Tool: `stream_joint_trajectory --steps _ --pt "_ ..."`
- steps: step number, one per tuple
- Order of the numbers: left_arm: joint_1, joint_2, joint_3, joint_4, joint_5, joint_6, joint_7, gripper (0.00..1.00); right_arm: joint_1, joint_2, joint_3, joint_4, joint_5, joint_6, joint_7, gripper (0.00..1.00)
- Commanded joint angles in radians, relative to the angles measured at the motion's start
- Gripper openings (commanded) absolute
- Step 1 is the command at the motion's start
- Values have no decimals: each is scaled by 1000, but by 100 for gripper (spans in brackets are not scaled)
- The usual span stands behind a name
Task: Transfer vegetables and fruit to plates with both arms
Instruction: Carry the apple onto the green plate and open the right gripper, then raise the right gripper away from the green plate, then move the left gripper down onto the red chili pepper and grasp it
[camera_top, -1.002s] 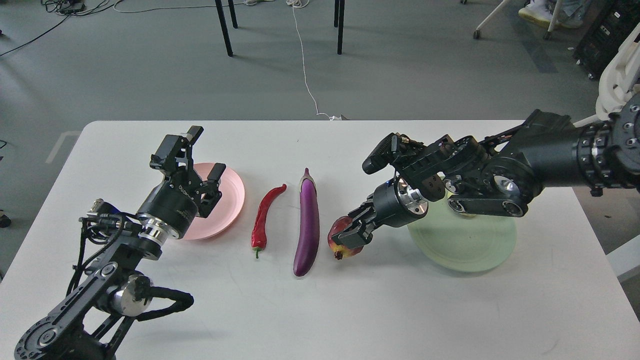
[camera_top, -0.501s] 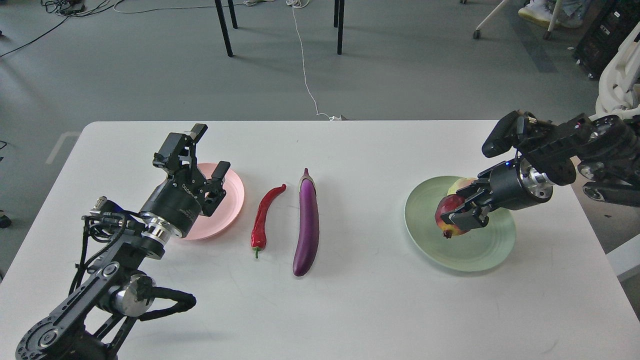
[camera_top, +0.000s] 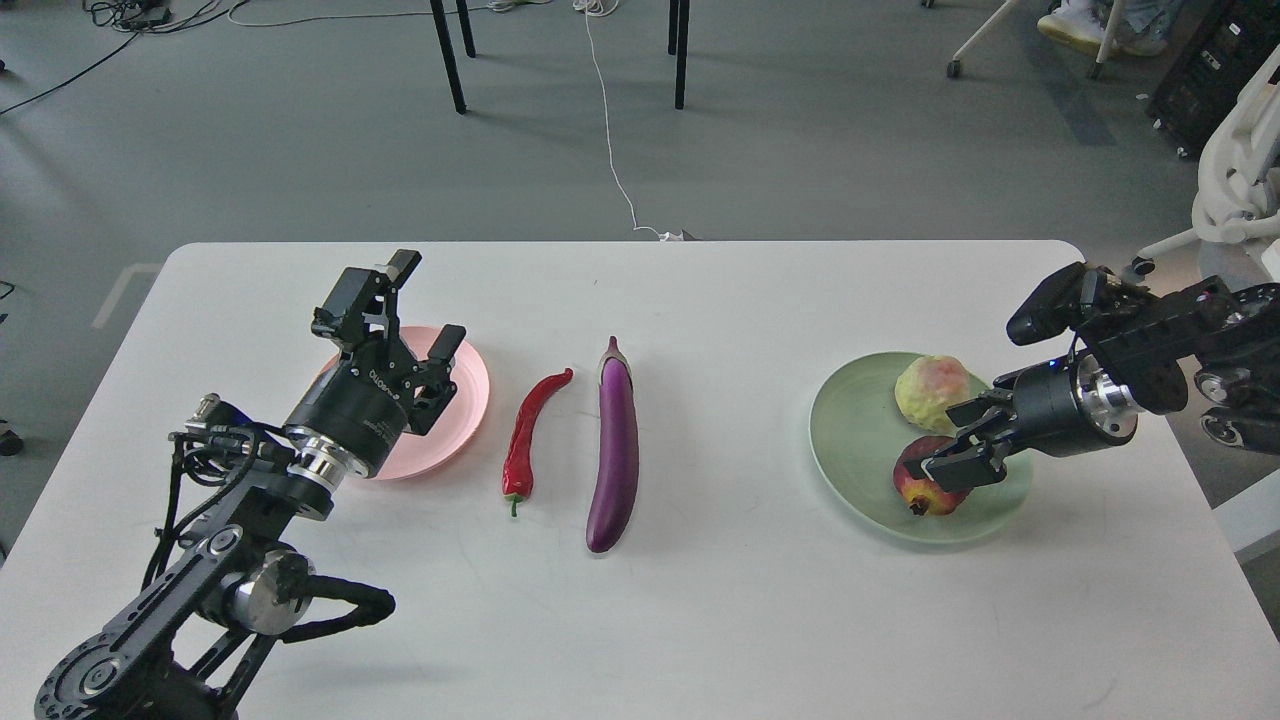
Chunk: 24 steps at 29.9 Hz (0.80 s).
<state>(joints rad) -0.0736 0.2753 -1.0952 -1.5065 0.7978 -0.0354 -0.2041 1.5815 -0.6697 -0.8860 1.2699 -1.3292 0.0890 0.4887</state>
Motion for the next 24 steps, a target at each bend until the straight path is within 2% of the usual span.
stream_joint_trajectory --steps 1,4,7,15,20,24 --pt "0 7 0 -1 0 0 0 100 0 -50 85 17 43 1 0 97" --pt "0 22 0 -3 0 0 0 100 -23 -105 188 35 149 0 0 97" --pt "-2 38 0 -3 0 -1 0 100 -119 -143 330 37 393 0 0 97" --pt "-14 64 5 -6 38 -3 -1 100 -572 -140 835 23 1095 -3 0 97" --pt "-49 116 79 -8 304 -41 -3 100 -790 -87 1080 -12 1407 -2 0 97" --pt "-188 228 257 -1 663 -106 -3 100 -896 -65 1211 -76 1501 11 0 97"
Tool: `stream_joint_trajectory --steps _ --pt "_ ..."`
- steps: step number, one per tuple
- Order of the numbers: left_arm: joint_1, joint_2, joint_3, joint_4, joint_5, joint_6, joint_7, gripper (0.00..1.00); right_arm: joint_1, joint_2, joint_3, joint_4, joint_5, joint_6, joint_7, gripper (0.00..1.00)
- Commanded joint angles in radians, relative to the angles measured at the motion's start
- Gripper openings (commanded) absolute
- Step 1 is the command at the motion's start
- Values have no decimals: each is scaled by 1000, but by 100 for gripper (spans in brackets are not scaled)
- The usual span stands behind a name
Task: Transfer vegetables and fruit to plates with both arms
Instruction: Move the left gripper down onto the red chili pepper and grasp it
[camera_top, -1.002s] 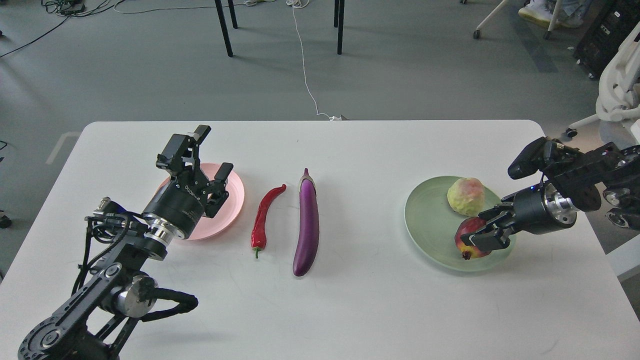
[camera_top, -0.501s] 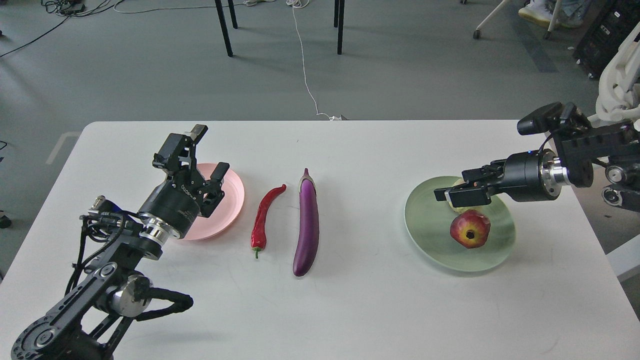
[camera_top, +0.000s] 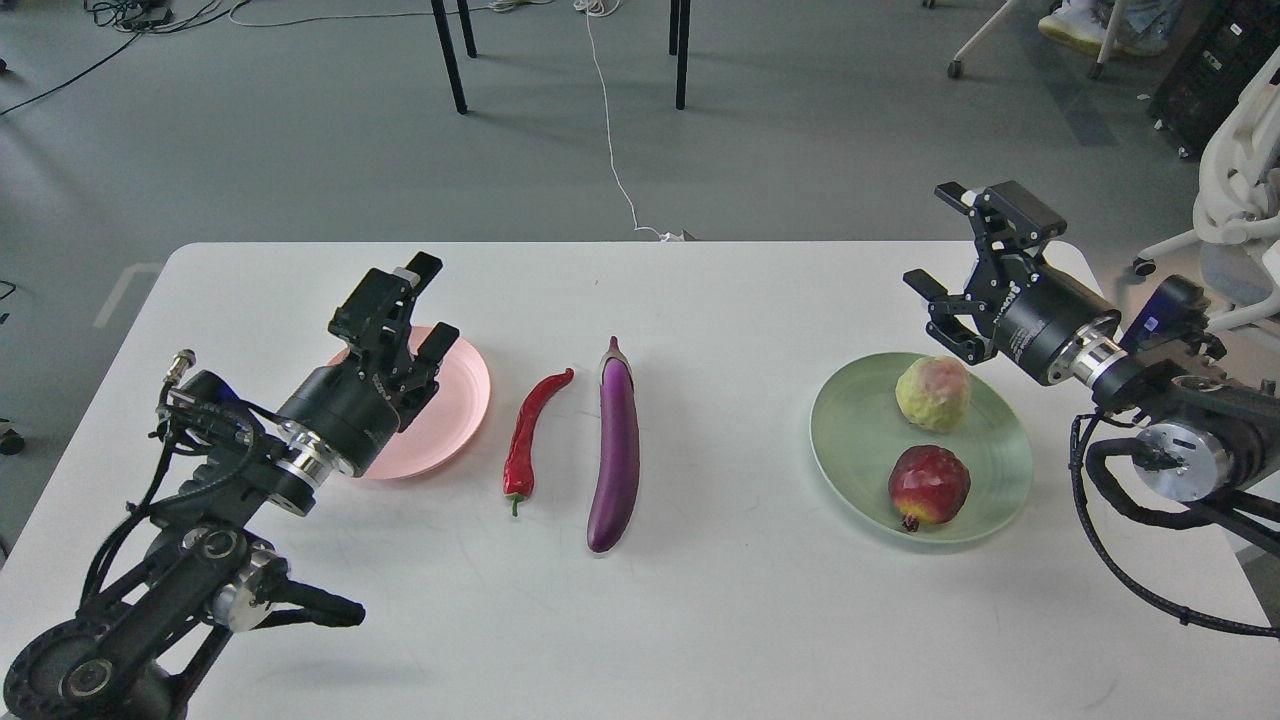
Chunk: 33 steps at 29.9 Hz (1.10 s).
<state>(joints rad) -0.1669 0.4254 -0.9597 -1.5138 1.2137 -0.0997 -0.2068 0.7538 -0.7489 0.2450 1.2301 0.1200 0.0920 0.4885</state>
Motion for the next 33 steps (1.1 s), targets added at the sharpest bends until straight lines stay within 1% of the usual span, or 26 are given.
stream_joint_trajectory --steps 1,4,8,11,14,18,23,25,27,30,33 --pt "-136 102 163 10 329 -55 0 100 -83 13 92 -38 53 9 0 97" --pt "-296 156 280 39 530 -113 3 100 -106 9 105 -37 52 11 0 97" --pt "-517 167 462 142 680 -230 7 100 -108 2 105 -34 52 11 0 97" --pt "-663 133 603 237 748 -236 1 97 -110 2 103 -32 52 11 0 97" --pt "-769 43 702 332 765 -235 1 95 -111 3 103 -31 52 9 0 97" --pt "-809 -54 782 512 771 -235 0 90 -111 2 103 -29 52 11 0 97" --pt "-809 -112 818 596 771 -233 1 77 -120 -6 103 -29 52 11 0 97" --pt "-806 -119 837 615 770 -232 1 68 -123 -6 103 -28 52 12 0 97" --pt "-804 -132 842 641 770 -216 1 62 -128 -6 102 -28 52 12 0 97" --pt "-803 -139 845 668 770 -206 1 50 -133 -6 100 -26 52 11 0 97" --pt "-798 -146 858 693 770 -203 3 36 -133 -6 100 -24 50 11 0 97"
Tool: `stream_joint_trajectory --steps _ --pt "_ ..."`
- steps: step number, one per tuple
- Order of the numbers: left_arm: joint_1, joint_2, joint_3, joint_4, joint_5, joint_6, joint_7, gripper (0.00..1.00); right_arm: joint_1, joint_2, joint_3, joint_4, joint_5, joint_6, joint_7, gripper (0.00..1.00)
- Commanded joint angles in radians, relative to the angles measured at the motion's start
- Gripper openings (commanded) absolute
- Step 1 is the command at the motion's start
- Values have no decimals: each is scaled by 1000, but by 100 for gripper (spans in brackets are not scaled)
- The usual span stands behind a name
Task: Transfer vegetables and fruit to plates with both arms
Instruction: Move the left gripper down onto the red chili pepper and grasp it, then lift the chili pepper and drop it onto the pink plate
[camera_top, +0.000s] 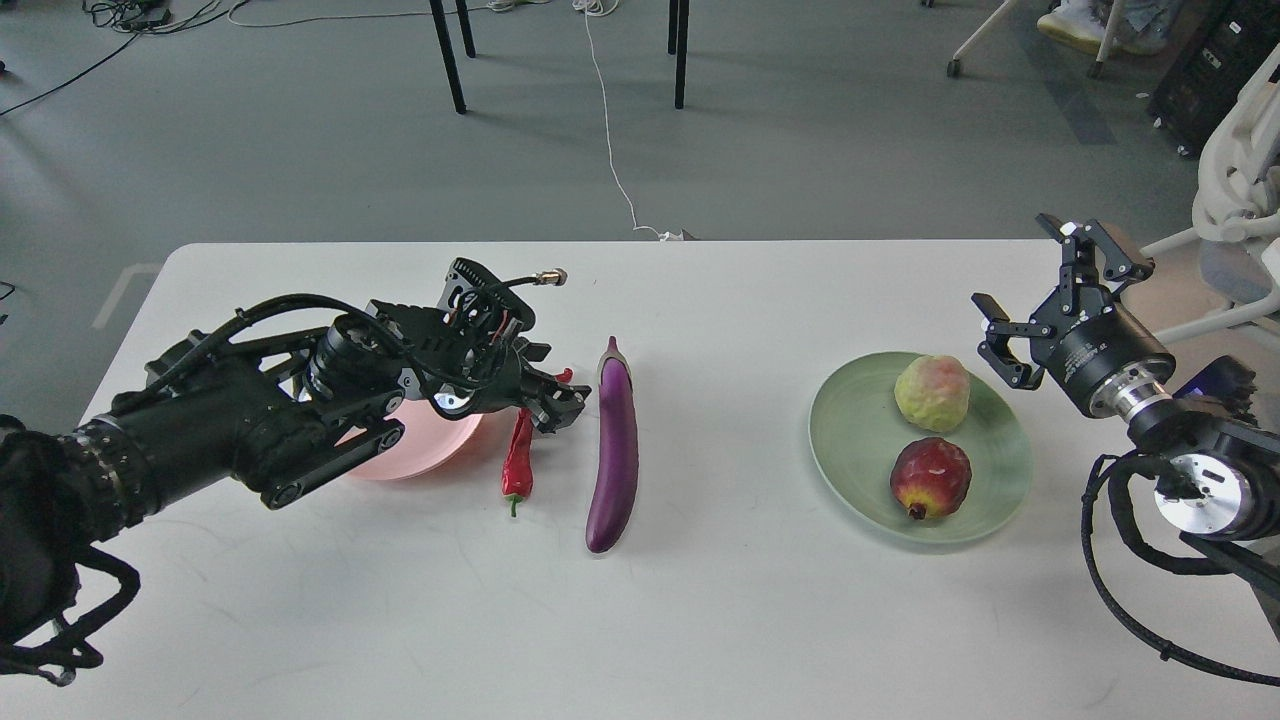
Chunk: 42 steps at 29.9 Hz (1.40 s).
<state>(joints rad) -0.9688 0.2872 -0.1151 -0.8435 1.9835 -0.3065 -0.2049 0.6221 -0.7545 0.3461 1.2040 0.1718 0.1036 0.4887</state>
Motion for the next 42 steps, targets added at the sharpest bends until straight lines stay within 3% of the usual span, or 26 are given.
stream_joint_trajectory --steps 1,5,19,21,23,29,35,42 --pt "4 -13 20 29 0 7 2 33 -1 1 -1 2 0 -1 0 97" --pt "9 -14 25 35 -2 14 2 26 -1 1 -1 2 -2 -1 0 97" --pt "35 -14 22 34 -15 24 -1 27 -1 4 1 2 -2 -1 0 97" --pt "35 -14 22 31 -15 24 -1 24 -1 4 1 2 -2 -1 0 97" --pt "35 -14 20 29 -15 24 2 8 -1 4 2 0 -2 -1 0 97" --pt "21 3 -3 -21 -77 30 10 6 -1 3 2 0 -2 -2 0 97" --pt "-86 113 -11 -143 -248 17 30 7 -1 1 2 0 -2 -2 0 97" --pt "-54 306 6 -154 -252 18 12 10 -1 1 2 2 -2 -2 0 97"
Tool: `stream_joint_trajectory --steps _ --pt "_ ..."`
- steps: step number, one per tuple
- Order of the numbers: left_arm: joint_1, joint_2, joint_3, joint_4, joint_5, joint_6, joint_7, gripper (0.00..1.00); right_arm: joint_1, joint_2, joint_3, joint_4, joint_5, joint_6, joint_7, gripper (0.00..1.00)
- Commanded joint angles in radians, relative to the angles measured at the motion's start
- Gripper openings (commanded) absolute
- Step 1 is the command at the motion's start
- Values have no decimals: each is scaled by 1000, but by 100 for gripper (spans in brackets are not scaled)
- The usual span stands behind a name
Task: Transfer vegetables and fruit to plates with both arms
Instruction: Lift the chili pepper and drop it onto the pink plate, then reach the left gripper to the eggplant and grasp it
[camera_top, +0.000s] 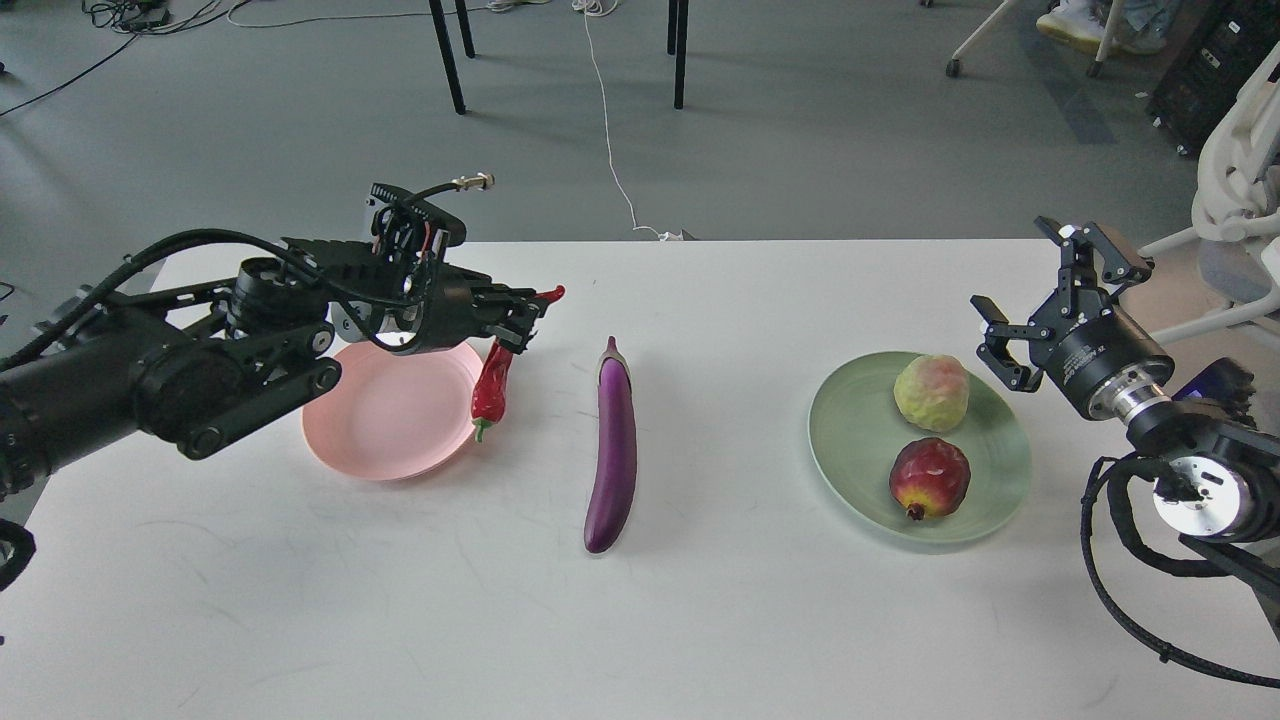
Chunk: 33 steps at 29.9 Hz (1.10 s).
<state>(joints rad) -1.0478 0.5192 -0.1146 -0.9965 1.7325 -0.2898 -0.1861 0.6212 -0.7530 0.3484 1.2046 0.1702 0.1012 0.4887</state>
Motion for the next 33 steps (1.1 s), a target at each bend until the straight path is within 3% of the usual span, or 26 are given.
stream_joint_trajectory --steps 1,7,10,14,19,22,28,33 --pt "52 102 6 4 -1 6 -9 11 0 0 0 1 0 0 0 97" --pt "146 145 -16 13 -7 14 -13 31 0 1 -2 1 -1 0 0 97" --pt "169 144 -34 35 -8 49 -12 65 0 3 -2 1 0 0 0 97" --pt "163 134 -40 39 -8 80 -12 95 0 6 0 1 0 0 0 97" --pt "114 128 -40 0 -4 75 -10 98 0 8 0 1 -1 0 0 97" --pt "74 121 -43 -132 -14 72 14 98 0 9 0 0 -1 0 0 97" --pt "64 -48 -43 -226 -142 69 186 98 0 3 0 1 -1 0 0 97" --pt "81 -188 -28 -179 -157 70 244 98 -3 -2 1 1 -1 0 0 97"
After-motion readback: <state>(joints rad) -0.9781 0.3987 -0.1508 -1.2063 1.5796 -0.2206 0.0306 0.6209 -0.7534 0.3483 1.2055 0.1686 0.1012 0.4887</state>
